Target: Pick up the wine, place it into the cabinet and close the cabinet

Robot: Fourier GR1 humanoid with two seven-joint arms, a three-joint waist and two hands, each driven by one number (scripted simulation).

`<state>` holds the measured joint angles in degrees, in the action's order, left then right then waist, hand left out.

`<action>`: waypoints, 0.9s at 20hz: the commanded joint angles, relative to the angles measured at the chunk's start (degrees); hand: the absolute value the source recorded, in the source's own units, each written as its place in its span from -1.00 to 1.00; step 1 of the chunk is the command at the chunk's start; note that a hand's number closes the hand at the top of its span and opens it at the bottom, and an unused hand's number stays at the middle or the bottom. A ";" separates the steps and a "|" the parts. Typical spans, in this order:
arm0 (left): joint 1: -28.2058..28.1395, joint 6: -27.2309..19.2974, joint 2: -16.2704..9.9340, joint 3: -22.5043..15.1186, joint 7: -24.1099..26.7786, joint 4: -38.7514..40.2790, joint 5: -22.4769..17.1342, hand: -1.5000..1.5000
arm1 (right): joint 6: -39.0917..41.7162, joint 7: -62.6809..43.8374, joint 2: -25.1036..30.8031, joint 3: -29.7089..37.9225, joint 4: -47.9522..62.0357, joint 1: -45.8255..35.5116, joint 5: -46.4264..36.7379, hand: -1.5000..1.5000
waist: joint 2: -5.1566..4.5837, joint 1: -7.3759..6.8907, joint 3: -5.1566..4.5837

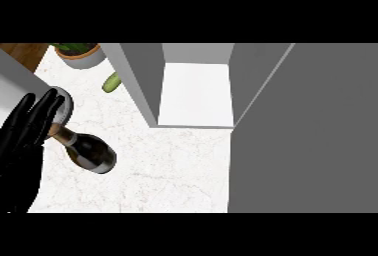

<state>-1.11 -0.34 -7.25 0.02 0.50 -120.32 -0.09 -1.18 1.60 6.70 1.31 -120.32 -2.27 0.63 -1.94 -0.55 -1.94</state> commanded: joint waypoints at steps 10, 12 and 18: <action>14.13 7.65 -0.27 -3.19 -23.23 10.47 -20.67 -1.00 | 10.95 -6.96 0.77 -13.67 -8.21 10.76 7.75 -1.00 | 2.24 2.10 2.02; 16.28 6.66 -1.37 -1.30 -27.23 8.59 -23.30 -1.00 | 11.27 -12.43 2.96 -13.06 -15.99 13.30 9.85 -1.00 | 2.30 1.65 1.95; 19.12 -2.15 0.86 -4.15 -38.48 -1.06 -22.60 -1.00 | 9.83 -17.71 2.67 -15.97 -26.21 19.59 10.43 -1.00 | 2.15 1.00 1.97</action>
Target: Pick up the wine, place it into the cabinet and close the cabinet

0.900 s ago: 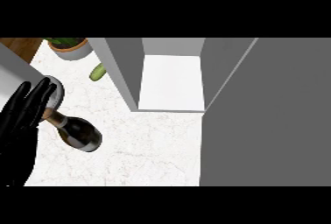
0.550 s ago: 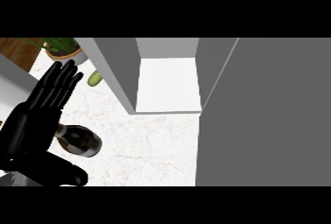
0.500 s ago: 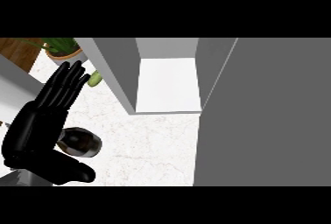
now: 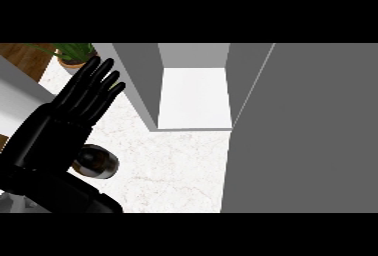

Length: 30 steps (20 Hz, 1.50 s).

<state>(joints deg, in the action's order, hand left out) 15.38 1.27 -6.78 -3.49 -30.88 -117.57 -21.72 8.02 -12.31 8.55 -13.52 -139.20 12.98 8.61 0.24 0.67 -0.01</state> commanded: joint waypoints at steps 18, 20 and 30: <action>9.02 -17.06 -0.67 -2.73 -27.10 -19.10 6.19 -1.00 | -2.45 -14.05 2.36 0.02 -17.21 3.24 4.09 -1.00 | 0.08 -0.31 0.04; 12.12 -18.87 -0.69 -2.90 -28.35 -19.02 8.39 -1.00 | -4.36 -16.00 1.23 -1.58 -17.32 0.75 2.80 -1.00 | 0.06 -0.39 0.02; 11.43 -17.01 -3.97 2.23 -29.57 -18.77 6.77 -1.00 | -6.67 -18.98 0.96 -4.35 -17.95 -1.59 -0.11 -1.00 | -0.02 -0.26 0.00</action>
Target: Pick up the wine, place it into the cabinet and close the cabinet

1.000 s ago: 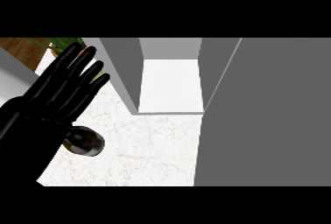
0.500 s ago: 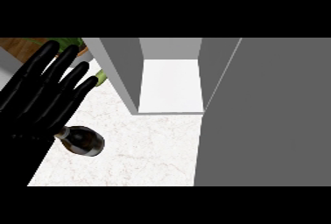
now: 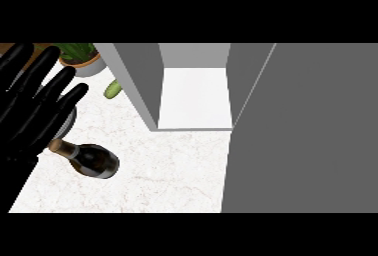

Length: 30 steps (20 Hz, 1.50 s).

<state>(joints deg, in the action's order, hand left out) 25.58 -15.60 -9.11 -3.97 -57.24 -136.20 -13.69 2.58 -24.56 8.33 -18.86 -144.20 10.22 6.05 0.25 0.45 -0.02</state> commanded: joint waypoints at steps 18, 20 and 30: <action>-3.70 10.58 -10.15 18.78 5.70 9.29 -10.95 -1.00 | -2.13 -8.18 2.59 3.21 -13.62 -0.86 5.20 -1.00 | -0.19 0.27 -0.03; -6.22 13.37 -11.83 23.02 5.81 10.94 -14.71 -1.00 | -3.23 -6.97 1.15 -0.18 -12.94 -0.21 1.39 -1.00 | -0.09 0.08 -0.08; -11.09 21.79 -11.66 25.91 14.42 20.50 -15.51 -1.00 | -2.75 -4.16 0.86 -1.00 -10.54 0.02 1.07 -1.00 | -0.19 0.32 -0.01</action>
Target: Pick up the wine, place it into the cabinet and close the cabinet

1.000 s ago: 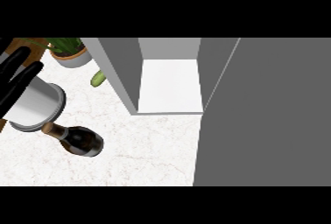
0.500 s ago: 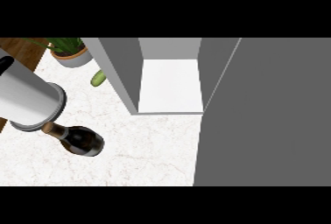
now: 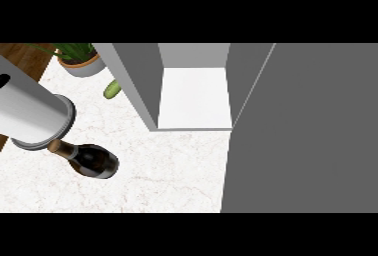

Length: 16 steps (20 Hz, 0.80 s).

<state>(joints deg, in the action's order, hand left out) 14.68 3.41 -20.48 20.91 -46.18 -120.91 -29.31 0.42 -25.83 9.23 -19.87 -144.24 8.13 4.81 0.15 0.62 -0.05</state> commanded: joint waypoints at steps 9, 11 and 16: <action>-8.73 8.84 3.97 -0.21 12.10 10.73 3.17 -1.00 | -0.79 -8.09 2.02 3.15 -14.05 0.70 4.68 -1.00 | -0.02 0.11 0.00; -9.96 11.31 4.62 -2.31 15.07 12.91 5.85 -1.00 | -0.91 -6.89 1.33 -0.03 -14.12 2.04 2.96 -1.00 | 0.01 0.52 -0.01; -9.08 14.34 4.22 -0.97 19.88 18.99 5.65 -1.00 | -1.91 -7.83 0.93 -2.16 -15.18 2.31 0.29 -1.00 | 0.09 0.62 -0.01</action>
<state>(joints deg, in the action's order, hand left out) 6.33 15.33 -17.02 20.25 -30.35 -105.54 -24.78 -0.86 -29.05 9.47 -19.70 -144.60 5.20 4.72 0.14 0.93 -0.06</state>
